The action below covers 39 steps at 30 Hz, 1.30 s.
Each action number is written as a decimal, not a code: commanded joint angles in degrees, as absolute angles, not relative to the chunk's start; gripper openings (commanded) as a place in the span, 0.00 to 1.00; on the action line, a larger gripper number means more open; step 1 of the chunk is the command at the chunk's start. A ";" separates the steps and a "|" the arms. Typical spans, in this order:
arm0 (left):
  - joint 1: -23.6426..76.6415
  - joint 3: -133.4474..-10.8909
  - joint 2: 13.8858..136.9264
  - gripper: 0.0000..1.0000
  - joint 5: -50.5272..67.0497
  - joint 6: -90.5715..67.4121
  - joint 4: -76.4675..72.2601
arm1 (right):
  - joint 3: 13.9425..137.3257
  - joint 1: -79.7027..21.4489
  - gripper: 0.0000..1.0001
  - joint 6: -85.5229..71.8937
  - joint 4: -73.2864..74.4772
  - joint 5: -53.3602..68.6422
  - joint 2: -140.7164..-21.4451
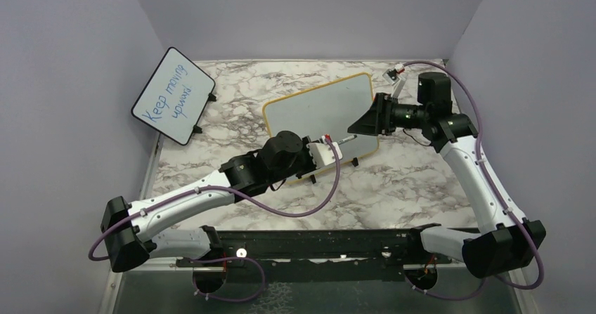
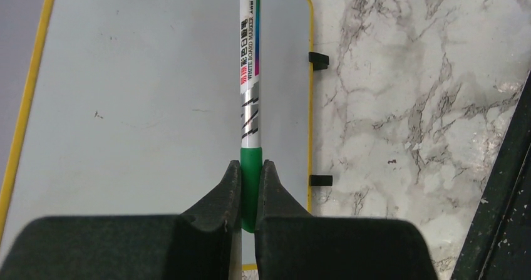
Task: Write a sentence on the whiteboard
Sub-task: Open the whiteboard marker at the center of the board.
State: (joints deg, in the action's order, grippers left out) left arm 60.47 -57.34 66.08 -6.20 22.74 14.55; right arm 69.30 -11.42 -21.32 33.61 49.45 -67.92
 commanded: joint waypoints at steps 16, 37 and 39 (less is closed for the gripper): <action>60.29 -57.22 66.62 0.00 -2.36 26.51 8.72 | 70.04 -17.57 0.53 -14.97 40.75 60.12 -75.10; 59.77 -54.06 63.42 0.00 -0.35 25.76 5.92 | 70.98 -17.54 0.60 -8.57 46.86 54.21 -76.90; 59.68 -53.89 63.12 0.00 -0.09 25.75 6.26 | 71.27 -17.49 0.61 -8.64 46.98 51.82 -76.78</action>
State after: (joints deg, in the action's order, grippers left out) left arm 60.05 -54.46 65.36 -0.73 26.33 9.13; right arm 70.19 -17.21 -10.46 43.72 55.96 -76.49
